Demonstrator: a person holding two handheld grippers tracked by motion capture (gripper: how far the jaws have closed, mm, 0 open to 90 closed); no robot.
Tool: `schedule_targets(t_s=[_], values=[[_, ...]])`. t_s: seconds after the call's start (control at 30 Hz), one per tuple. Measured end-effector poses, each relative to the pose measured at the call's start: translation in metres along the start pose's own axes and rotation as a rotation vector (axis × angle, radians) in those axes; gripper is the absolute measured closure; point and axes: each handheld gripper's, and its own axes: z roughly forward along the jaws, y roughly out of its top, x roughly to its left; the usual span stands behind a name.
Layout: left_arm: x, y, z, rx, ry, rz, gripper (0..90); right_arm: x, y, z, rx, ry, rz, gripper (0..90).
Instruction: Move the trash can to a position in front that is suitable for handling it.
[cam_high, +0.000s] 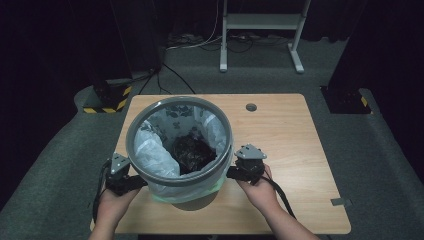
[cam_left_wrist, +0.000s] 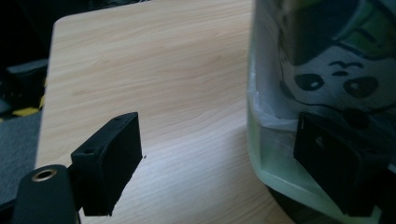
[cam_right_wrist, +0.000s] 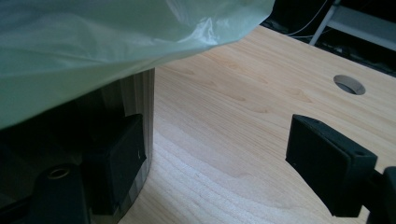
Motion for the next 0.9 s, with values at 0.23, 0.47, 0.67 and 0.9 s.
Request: schedule_targets(t_s=[0.23,0.47,0.67,0.9], values=[[-0.008,0.001,0.003,-0.010,0.002,0.003,24.4,-0.002,0.000,-0.003,-0.012,-0.015,-0.013,19.5],[-0.027,0.006,0.016,0.001,-0.007,-0.015,25.5,-0.018,-0.003,-0.006,-0.001,-0.049,0.007,19.6],[-0.066,0.012,0.045,0.038,-0.003,0.030,25.5,-0.049,-0.013,-0.017,0.013,-0.092,0.052,20.9],[-0.111,0.017,0.083,0.073,-0.026,0.074,25.9,-0.095,-0.030,-0.029,0.006,-0.159,0.147,22.4]])
